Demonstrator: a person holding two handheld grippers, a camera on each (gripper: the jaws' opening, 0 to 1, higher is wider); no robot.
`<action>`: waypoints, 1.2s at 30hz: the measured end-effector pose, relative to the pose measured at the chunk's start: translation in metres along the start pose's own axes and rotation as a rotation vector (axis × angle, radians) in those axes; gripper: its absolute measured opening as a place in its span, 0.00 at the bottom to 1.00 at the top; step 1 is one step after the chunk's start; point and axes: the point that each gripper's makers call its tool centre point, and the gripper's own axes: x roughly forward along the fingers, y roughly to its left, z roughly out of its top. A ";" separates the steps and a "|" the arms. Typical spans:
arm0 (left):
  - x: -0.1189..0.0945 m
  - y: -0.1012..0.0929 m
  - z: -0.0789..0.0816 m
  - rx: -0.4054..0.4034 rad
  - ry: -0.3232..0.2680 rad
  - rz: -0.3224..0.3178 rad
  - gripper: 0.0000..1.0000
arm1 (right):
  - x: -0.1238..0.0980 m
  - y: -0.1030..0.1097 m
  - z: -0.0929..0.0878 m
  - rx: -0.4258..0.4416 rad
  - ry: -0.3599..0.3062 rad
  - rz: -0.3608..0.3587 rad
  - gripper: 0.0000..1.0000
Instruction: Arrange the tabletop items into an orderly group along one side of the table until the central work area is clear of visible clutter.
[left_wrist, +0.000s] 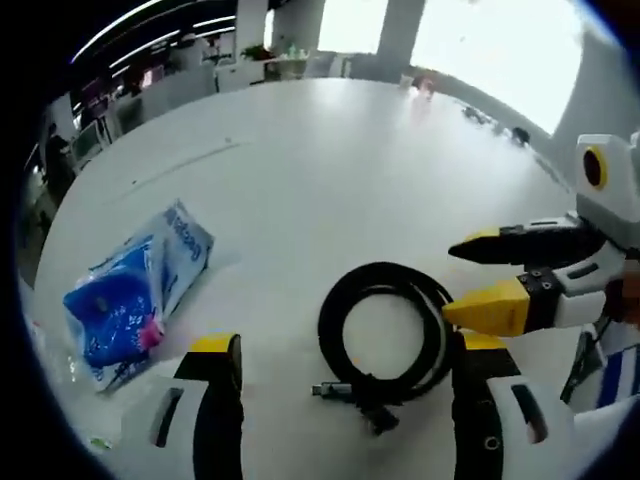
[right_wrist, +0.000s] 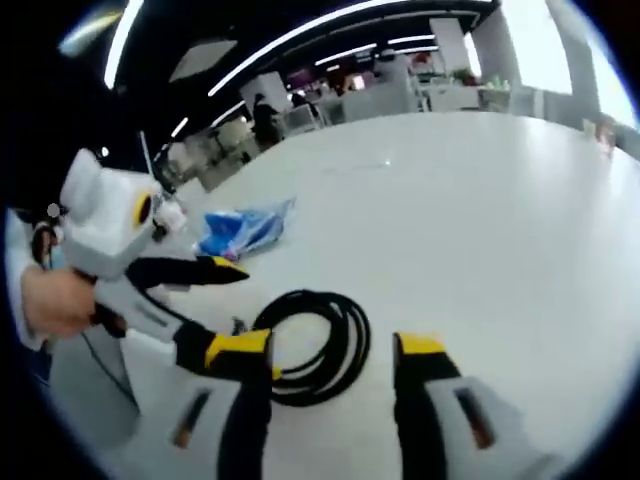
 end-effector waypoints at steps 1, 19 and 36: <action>-0.003 0.002 0.000 -0.003 -0.006 0.001 0.87 | -0.001 0.000 0.001 -0.001 -0.003 -0.003 0.54; -0.050 0.044 -0.007 -0.058 -0.063 0.015 0.96 | -0.021 0.015 -0.002 -0.008 0.016 -0.070 0.63; -0.066 0.057 -0.010 -0.068 -0.068 0.014 0.91 | -0.027 0.024 -0.001 -0.004 0.028 -0.084 0.60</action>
